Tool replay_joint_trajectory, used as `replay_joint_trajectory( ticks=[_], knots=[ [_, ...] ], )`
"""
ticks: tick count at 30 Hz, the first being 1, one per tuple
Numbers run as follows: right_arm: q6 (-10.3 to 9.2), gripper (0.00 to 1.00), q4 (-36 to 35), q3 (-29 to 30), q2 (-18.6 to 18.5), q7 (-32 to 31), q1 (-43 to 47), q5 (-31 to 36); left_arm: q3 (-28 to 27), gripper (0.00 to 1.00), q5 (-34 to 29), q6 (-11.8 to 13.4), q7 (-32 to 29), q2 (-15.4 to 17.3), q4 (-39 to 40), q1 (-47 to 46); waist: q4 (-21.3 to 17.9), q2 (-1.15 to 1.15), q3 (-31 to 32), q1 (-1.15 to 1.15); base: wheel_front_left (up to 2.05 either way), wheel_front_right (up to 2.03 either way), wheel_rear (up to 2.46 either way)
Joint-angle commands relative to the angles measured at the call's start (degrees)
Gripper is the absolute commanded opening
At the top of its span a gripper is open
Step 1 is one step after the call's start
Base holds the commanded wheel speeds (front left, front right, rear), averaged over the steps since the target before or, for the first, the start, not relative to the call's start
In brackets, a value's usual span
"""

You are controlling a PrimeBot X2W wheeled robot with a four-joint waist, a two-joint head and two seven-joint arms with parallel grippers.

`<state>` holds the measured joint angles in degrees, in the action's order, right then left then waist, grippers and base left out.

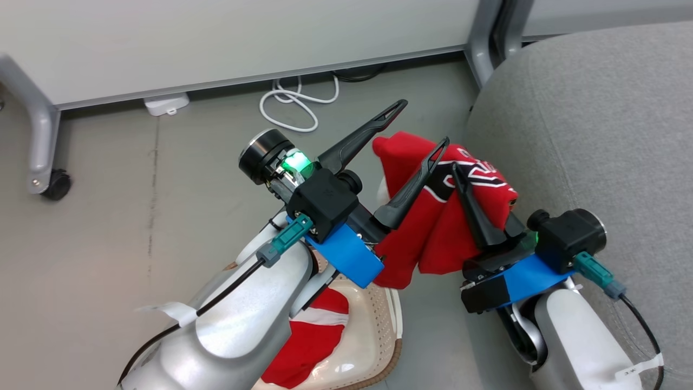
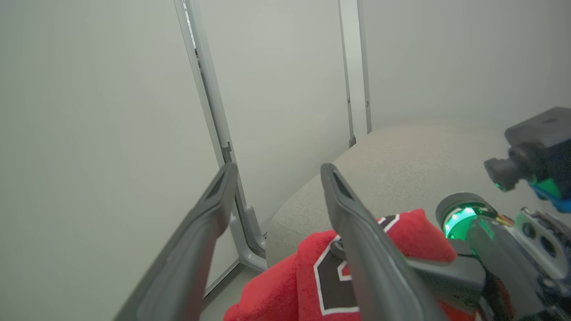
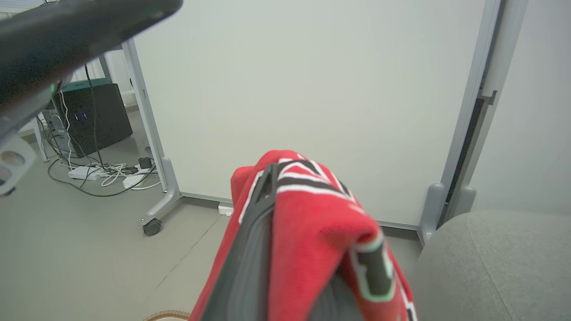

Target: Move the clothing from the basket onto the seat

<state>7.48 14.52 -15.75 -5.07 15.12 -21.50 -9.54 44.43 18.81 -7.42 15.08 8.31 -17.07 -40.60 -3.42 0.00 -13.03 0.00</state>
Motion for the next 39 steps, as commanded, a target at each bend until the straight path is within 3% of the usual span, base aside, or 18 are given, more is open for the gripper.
replay_joint_trajectory(
  ticks=[1, 18, 39],
  knots=[
    [0.03, 0.0, -0.5, 0.98, 0.15, 0.05, 0.55, 0.4, 0.12, 1.0, -0.1, -0.09, 0.13, 0.29, -0.22, -0.18, -1.47, 0.0, -0.57, 0.0, 0.0, 0.0, 0.0],
    [0.03, 0.0, -2.51, 8.9, 1.06, 0.05, 3.06, 1.67, 2.32, 1.0, -0.16, -0.08, 0.13, 0.88, -1.19, -0.62, -8.11, 0.0, -2.32, 0.0, 0.0, 0.0, 0.0],
    [0.03, 0.0, -5.55, 15.28, 1.1, 0.05, 1.22, 2.73, 4.73, 1.0, -0.4, -0.09, 0.13, 1.77, -1.57, -0.89, -11.93, 0.0, -5.03, 0.0, 0.0, 0.0, 0.0]
  ],
)
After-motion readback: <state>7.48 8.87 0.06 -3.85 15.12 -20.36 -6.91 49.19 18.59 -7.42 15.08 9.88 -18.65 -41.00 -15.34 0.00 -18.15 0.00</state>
